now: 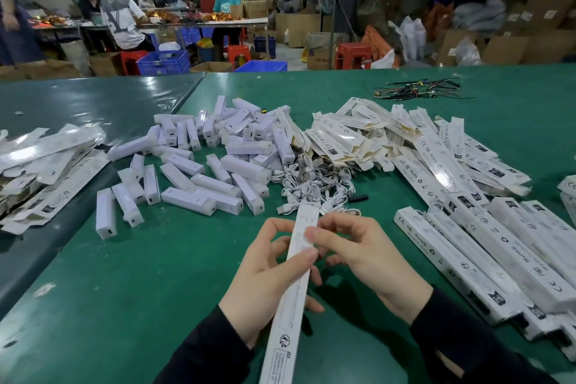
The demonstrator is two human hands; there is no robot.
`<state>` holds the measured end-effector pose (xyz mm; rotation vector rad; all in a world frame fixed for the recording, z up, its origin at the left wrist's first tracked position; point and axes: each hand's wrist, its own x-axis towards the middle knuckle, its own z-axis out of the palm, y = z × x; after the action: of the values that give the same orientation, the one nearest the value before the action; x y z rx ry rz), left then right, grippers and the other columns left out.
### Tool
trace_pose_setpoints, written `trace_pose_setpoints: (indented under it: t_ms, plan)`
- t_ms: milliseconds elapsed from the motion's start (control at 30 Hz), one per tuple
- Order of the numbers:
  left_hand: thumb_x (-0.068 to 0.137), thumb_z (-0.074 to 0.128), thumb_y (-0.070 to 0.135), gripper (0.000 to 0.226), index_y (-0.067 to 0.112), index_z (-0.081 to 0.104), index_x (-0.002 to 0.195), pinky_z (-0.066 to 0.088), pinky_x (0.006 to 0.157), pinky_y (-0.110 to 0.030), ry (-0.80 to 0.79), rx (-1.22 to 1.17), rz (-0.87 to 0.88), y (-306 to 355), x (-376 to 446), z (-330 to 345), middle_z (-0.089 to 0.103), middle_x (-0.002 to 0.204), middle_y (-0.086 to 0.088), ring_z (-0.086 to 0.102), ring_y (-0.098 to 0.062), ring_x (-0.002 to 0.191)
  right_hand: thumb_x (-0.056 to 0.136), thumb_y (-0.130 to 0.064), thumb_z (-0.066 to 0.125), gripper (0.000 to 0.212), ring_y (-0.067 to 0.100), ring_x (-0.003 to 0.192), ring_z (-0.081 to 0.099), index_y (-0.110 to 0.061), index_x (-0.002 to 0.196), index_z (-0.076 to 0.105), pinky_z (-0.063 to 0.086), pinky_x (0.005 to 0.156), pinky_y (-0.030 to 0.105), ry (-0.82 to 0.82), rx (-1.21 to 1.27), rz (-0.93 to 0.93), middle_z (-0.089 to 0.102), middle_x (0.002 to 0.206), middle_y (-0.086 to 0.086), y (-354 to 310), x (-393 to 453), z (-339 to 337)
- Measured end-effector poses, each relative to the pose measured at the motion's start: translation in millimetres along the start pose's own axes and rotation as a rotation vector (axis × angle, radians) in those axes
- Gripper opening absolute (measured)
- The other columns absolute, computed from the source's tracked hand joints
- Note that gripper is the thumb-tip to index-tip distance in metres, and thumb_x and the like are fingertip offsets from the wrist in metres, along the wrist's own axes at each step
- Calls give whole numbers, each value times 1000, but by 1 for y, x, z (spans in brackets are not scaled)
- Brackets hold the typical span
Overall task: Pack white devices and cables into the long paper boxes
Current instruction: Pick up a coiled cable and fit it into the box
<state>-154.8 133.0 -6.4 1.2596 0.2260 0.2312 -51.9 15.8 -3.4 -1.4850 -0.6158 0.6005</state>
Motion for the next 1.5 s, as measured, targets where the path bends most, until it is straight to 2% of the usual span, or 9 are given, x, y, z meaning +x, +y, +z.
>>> trace_pose_setpoints:
  t_ms: [200,300,400,533,667,833,1067,1233,1500]
  plan:
    - [80,61,13,40,12,62,121,59,60,-42,-80,-268,-77,9,0,-3,70,100,-23,69,-32,77,77,-23,72,15,16,71,59,-12,87,71,47,63,25,-18,221,5,69,86,7,-5,3,-9]
    - [70,83,20,61,27,62,127,58,59,-37,-162,-374,-92,12,-3,-7,67,115,-22,69,-29,76,74,-24,70,11,13,67,59,-19,84,72,49,63,25,-62,381,24,68,85,3,-5,3,-8]
    - [56,93,32,81,31,60,130,56,56,-34,-246,-389,-85,10,-3,-7,64,99,-22,63,-23,70,81,-16,62,18,9,61,61,-7,97,65,51,59,21,-154,528,60,68,80,4,-6,2,-5]
    - [68,81,24,50,33,68,116,54,47,-29,-133,-198,-9,8,-1,-6,66,81,-14,55,-20,56,81,-26,60,42,14,72,60,1,113,67,48,66,25,-129,521,166,68,88,7,-11,4,-5]
    - [73,73,22,43,39,65,112,53,40,-31,-119,21,30,6,0,-4,71,96,-14,54,-18,45,85,-44,55,41,13,75,52,-11,99,78,49,66,24,-67,449,260,67,86,2,-13,5,-9]
    - [78,68,14,39,36,59,109,47,34,-24,-186,45,15,3,0,-4,71,89,-3,49,-13,37,85,-32,60,33,5,59,49,-13,107,76,41,49,17,-123,364,272,64,72,-6,-12,4,-12]
    - [80,67,11,40,28,58,115,45,32,-21,-235,85,10,-2,1,-4,66,92,-9,42,-12,35,89,-19,58,26,9,53,47,-16,68,74,38,46,19,-53,351,317,58,63,0,-11,2,-7]
    - [81,65,9,43,31,59,117,45,32,-21,-239,75,19,-3,1,-4,68,92,-6,53,-11,39,91,-20,54,18,10,54,46,-11,79,64,34,48,21,-69,346,330,56,62,-1,-11,3,-7]
    - [87,61,-4,38,7,43,119,45,33,-18,-216,76,8,-1,-3,3,64,89,-9,62,-5,43,91,-23,57,21,9,62,45,-14,84,75,33,57,25,-115,255,276,59,71,0,-6,1,-7]
